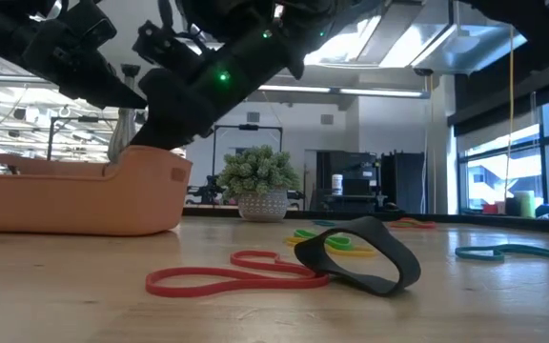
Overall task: Pick and place rubber bands into bin
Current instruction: Put the blue rubber band into the orange bin, then put the red rubber band into the orange bin
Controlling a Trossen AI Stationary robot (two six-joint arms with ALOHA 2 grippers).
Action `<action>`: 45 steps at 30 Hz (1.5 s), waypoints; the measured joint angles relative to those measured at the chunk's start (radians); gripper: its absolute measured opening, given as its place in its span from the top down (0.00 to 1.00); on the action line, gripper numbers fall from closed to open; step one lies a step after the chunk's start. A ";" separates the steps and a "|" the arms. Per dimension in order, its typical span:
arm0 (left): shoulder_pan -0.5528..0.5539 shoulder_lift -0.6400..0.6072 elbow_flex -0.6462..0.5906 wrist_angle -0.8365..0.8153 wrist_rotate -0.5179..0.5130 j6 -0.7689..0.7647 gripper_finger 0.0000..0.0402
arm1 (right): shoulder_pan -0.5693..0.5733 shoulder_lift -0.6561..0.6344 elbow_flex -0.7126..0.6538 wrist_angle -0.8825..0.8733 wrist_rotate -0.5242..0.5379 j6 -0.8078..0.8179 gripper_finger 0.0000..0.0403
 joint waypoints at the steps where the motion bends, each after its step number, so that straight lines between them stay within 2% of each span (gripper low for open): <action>1: 0.000 0.000 0.000 0.000 0.000 -0.001 0.99 | -0.001 -0.005 0.000 -0.004 0.001 0.012 0.89; 8: 0.000 0.000 0.000 0.000 0.001 -0.006 0.99 | -0.006 -0.045 0.000 -0.037 0.002 0.014 0.71; 12: 0.000 0.000 0.000 0.000 0.001 -0.006 0.99 | -0.005 -0.090 0.001 -0.078 0.010 -0.024 0.67; 17: 0.000 0.000 0.000 -0.001 -0.003 -0.006 0.99 | -0.005 -0.171 -0.003 -0.203 0.022 0.023 0.75; 24: 0.000 0.000 0.000 0.001 -0.005 -0.007 0.99 | -0.005 -0.272 -0.035 -0.429 0.021 0.093 0.97; 28: 0.000 0.000 0.000 0.003 -0.005 -0.009 0.99 | -0.005 -0.368 -0.209 -0.421 0.019 0.157 0.97; 31: 0.000 0.000 0.000 0.005 -0.005 -0.009 0.99 | 0.001 -0.476 -0.415 -0.354 0.019 0.253 0.96; 38: 0.000 0.000 0.000 0.007 -0.006 -0.008 0.99 | 0.033 -0.781 -0.924 -0.042 0.028 0.477 0.99; 45: 0.000 0.000 0.001 0.039 -0.005 -0.008 0.99 | 0.073 -1.020 -1.310 0.318 0.128 0.573 0.97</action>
